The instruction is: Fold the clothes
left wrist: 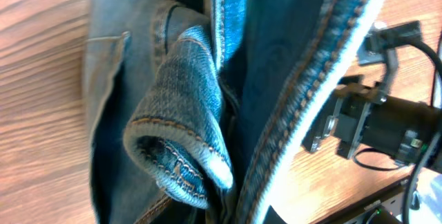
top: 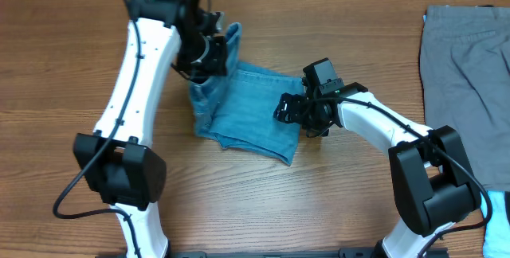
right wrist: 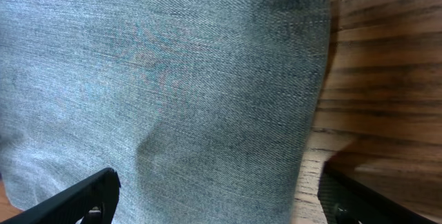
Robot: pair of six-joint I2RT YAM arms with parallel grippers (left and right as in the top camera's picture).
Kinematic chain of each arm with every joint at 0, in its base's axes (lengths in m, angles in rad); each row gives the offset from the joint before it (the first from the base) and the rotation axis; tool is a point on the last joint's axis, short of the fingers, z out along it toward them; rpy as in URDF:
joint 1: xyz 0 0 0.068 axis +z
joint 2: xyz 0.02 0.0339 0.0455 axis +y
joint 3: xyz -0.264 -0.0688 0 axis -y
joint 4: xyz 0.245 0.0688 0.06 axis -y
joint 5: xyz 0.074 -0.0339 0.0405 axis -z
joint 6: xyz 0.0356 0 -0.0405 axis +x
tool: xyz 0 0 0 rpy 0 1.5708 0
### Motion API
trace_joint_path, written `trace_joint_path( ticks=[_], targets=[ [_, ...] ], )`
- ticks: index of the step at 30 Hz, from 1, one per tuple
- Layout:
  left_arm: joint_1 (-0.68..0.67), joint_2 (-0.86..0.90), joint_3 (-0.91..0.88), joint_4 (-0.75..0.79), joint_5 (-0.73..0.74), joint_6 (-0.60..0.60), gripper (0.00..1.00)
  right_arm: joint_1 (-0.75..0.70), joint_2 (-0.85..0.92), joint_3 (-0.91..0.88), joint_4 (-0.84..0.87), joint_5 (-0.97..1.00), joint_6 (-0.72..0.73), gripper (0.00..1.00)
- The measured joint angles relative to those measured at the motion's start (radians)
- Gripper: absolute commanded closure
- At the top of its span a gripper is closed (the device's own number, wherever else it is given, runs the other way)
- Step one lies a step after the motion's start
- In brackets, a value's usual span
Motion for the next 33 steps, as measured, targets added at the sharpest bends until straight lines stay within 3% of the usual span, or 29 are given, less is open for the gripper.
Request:
trace_joint_path(
  ticks=[12, 16, 21, 26, 27, 28, 29, 30, 31, 33],
  targets=[
    [-0.148, 0.000, 0.000, 0.029, 0.015, -0.038, 0.82, -0.025, 0.000, 0.002, -0.029, -0.008, 0.002, 0.05],
    [-0.148, 0.000, 0.000, 0.032, 0.015, -0.052, 0.60, -0.119, 0.001, 0.034, -0.145, -0.023, 0.001, 0.05],
    [-0.147, 0.000, 0.000, 0.035, 0.011, -0.056, 0.54, -0.258, 0.003, 0.162, -0.327, -0.027, -0.045, 0.05],
    [-0.127, 0.000, 0.000, 0.035, -0.029, -0.072, 0.57, -0.335, -0.018, 0.306, -0.476, -0.054, -0.126, 0.06],
    [-0.119, 0.000, 0.000, 0.035, -0.042, -0.079, 0.62, -0.338, -0.031, 0.324, -0.489, -0.080, -0.150, 0.12],
    [-0.106, 0.000, 0.000, 0.035, -0.071, -0.091, 0.65, -0.336, -0.050, 0.341, -0.493, -0.118, -0.180, 0.25],
    [-0.095, 0.000, 0.000, 0.035, -0.094, -0.105, 0.69, -0.330, -0.064, 0.348, -0.495, -0.151, -0.200, 0.54],
    [-0.084, 0.000, 0.000, 0.036, -0.126, -0.120, 0.73, -0.320, -0.079, 0.352, -0.496, -0.190, -0.219, 0.67],
    [-0.071, 0.000, 0.000, 0.036, -0.158, -0.131, 0.78, -0.307, -0.090, 0.354, -0.496, -0.217, -0.234, 0.77],
    [-0.043, 0.000, 0.000, 0.042, -0.201, -0.153, 0.90, -0.264, -0.097, 0.357, -0.496, -0.262, -0.258, 0.85]
  ],
)
